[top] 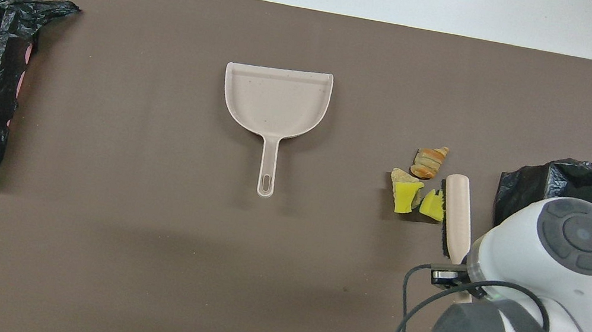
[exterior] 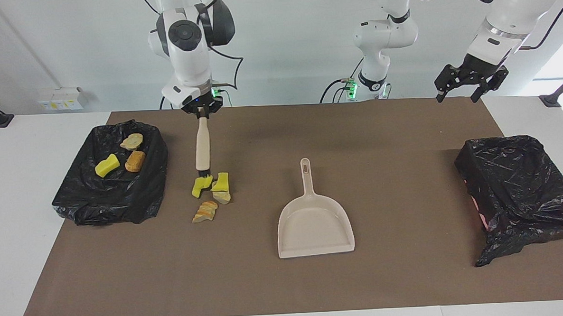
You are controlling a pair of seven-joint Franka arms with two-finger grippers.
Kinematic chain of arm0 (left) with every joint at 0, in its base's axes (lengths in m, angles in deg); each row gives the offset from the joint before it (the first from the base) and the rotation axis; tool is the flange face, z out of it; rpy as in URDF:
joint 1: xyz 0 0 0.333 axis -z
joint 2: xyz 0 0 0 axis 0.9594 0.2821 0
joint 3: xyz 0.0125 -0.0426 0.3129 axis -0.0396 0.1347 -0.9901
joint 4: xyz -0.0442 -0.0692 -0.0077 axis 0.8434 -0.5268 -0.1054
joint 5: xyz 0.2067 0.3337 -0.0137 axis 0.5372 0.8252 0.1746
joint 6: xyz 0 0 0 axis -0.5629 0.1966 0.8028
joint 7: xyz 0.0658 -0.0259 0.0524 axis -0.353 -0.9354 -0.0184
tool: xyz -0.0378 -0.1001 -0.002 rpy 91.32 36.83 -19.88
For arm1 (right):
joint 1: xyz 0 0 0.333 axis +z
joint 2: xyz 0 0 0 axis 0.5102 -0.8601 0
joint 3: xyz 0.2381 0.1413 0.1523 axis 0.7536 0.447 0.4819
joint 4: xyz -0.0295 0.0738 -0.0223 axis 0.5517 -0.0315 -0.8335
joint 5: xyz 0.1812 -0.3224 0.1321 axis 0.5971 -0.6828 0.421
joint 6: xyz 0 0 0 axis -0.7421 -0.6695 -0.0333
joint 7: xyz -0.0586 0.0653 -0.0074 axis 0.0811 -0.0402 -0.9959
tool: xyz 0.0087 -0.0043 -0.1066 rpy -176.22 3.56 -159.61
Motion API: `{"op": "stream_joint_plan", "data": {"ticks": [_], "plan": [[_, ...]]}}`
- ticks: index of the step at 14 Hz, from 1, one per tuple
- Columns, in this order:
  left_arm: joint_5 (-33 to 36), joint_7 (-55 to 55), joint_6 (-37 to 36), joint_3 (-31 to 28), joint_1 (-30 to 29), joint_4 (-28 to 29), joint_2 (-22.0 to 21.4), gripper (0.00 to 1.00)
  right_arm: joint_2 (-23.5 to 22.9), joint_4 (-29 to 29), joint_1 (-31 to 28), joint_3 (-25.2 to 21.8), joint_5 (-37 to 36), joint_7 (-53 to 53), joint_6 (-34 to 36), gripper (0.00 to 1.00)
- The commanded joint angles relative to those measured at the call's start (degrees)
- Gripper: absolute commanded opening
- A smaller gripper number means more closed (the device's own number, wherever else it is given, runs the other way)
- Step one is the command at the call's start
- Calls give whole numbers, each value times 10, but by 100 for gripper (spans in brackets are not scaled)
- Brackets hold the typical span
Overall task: Sweep and dump trash in bin
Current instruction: 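Carry the brush with the right gripper toward the remaining pieces, then position the brush behind the pieces while the left gripper grasps the dustpan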
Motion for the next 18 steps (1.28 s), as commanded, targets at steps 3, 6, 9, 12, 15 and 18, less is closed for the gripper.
{"op": "stream_joint_plan", "data": {"ticks": [3,6,9,12,15,18], "plan": [[3,-22,42,13,46,17,0,100,-62,-12,-61,9,-60,-32,-104,0],[3,-65,92,14,100,23,45,100,-96,-18,-63,9,-74,-31,-131,0],[3,-91,160,14,148,46,80,100,-112,-35,-62,11,-75,-25,-159,0],[3,-111,223,14,188,66,118,100,-133,-33,-45,14,-65,-16,-164,0],[12,-210,292,12,249,64,186,100,-148,2,-3,14,-65,20,-133,0],[27,-307,340,11,292,40,240,100,-134,85,4,12,-65,28,-23,0]]}}
